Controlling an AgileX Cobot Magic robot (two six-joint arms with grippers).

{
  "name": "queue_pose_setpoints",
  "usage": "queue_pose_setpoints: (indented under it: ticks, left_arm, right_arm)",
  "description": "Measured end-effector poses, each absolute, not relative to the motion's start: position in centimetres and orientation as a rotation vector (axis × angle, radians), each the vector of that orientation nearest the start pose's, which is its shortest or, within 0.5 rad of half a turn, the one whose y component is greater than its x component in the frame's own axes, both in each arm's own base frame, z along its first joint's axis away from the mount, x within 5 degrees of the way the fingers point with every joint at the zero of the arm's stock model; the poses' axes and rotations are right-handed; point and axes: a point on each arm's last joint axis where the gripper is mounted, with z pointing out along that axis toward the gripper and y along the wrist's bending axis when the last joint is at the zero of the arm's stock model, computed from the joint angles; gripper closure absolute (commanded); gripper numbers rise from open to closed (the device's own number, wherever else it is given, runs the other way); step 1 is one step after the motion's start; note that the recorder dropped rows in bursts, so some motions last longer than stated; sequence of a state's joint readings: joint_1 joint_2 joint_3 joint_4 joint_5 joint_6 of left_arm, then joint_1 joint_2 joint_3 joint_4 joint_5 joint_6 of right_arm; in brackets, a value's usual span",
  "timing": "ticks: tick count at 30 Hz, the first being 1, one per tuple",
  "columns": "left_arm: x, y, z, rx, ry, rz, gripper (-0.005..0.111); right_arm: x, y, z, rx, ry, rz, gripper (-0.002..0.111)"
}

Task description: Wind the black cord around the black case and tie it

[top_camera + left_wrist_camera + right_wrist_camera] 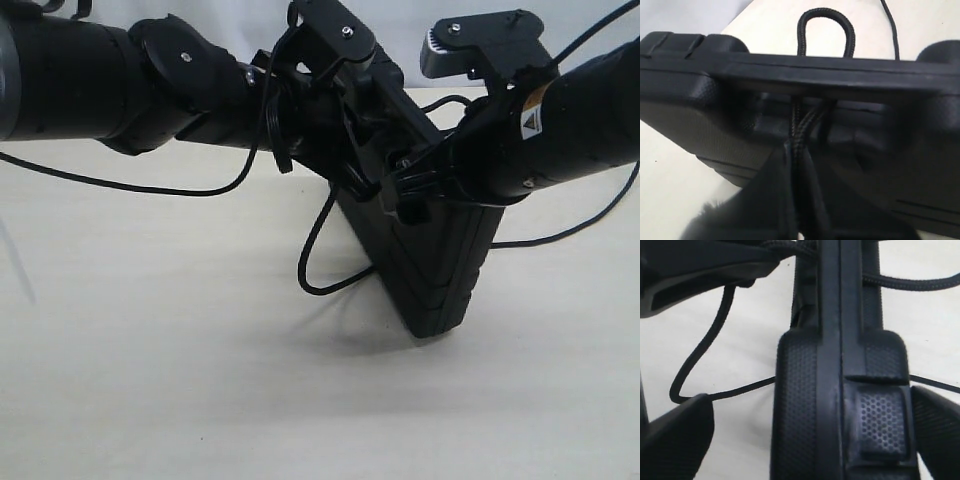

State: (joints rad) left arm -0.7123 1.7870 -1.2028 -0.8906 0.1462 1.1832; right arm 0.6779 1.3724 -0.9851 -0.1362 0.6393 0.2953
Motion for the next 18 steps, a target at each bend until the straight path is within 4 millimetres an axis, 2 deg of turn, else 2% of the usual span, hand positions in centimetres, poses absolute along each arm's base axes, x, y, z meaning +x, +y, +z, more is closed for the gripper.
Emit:
queue_pose_setpoints:
  ticks: [14, 18]
  left_arm:
    - [29.91, -27.21, 23.99, 1.113, 1.874, -0.362, 0.107]
    - [29.91, -27.21, 23.99, 1.113, 1.874, -0.362, 0.107]
  right_arm:
    - [22.39, 17.09, 28.28, -0.579, 2.445, 0.259, -0.002]
    - [22.04, 16.81, 29.04, -0.571, 2.420, 0.272, -0.002]
